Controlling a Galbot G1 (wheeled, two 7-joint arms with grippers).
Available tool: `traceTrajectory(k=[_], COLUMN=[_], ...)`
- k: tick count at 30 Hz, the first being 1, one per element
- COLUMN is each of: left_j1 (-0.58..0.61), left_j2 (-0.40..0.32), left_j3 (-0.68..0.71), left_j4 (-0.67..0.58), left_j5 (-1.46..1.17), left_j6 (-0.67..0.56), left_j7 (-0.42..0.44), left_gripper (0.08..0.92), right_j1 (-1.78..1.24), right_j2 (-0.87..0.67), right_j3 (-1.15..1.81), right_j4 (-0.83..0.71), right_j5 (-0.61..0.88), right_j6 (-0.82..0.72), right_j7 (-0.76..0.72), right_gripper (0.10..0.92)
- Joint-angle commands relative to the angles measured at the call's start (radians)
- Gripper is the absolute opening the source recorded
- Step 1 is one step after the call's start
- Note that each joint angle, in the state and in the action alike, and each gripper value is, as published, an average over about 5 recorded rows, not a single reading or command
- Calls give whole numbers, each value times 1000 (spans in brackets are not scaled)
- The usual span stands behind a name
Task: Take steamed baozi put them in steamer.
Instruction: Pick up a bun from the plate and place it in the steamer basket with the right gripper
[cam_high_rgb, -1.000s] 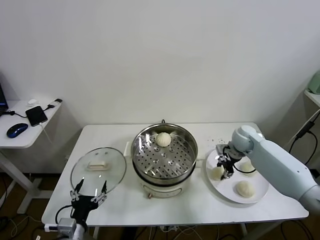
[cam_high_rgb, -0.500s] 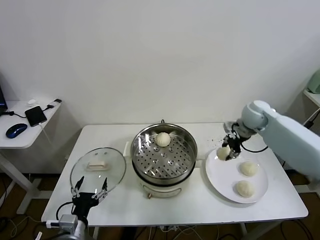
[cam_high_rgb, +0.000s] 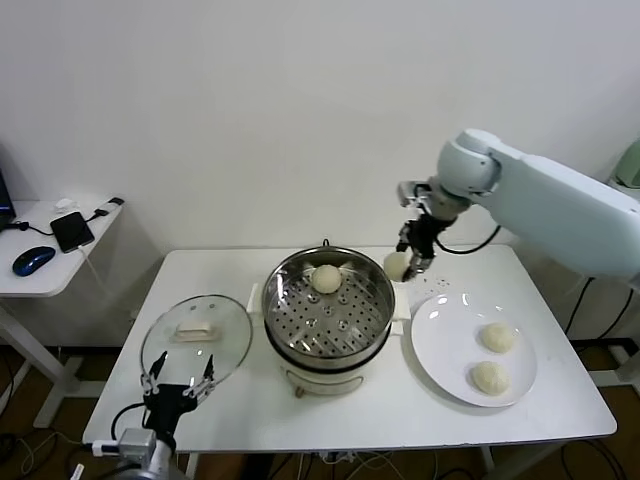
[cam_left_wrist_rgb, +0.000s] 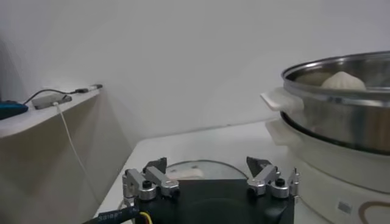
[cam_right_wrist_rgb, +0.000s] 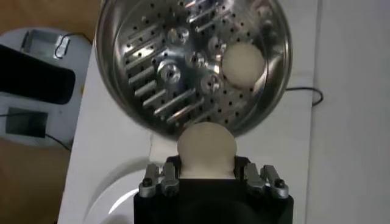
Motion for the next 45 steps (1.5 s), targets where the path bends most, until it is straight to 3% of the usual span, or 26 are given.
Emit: traceTrajectory(k=[1, 17, 37, 40, 45], left_j1=[-5, -27, -30, -30, -30], left_j2=[-1, 1, -1, -2, -4], left_j3=[-1, 4, 11, 12, 11], left_j4=[-14, -19, -13, -14, -14], left_j5=[-16, -35, -35, -35, -33], left_j6=[7, 2, 2, 2, 3], left_j7=[2, 2, 2, 3, 5], left_gripper=[823, 823, 823, 823, 823], right_j1=[92, -39, -132, -136, -129], right_j2=[242, 531, 540, 538, 513], right_j3=[-105, -165, -131, -126, -121], right_j4=[-75, -320, -334, -331, -297], right_j5=[119, 102, 36, 36, 40], right_j6=[-89, -110, -136, -136, -136], right_j7=[16, 100, 148, 151, 151], right_gripper=[568, 568, 575, 616, 750])
